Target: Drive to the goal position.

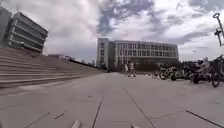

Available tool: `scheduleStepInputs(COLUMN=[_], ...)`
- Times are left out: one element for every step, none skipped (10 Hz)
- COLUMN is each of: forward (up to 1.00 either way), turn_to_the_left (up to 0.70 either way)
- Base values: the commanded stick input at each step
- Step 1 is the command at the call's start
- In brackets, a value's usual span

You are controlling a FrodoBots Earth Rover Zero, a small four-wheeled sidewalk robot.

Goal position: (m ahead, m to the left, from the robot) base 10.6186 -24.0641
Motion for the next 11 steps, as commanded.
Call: scheduleStepInputs(forward=[1.00,1.00,1.00,1.00,1.00,1.00,1.00,1.00,1.00,1.00,1.00], turn_to_the_left=[-0.02,-0.08,-0.04,0.00,0.00,-0.01,-0.02,-0.02,0.00,-0.10,-0.19])
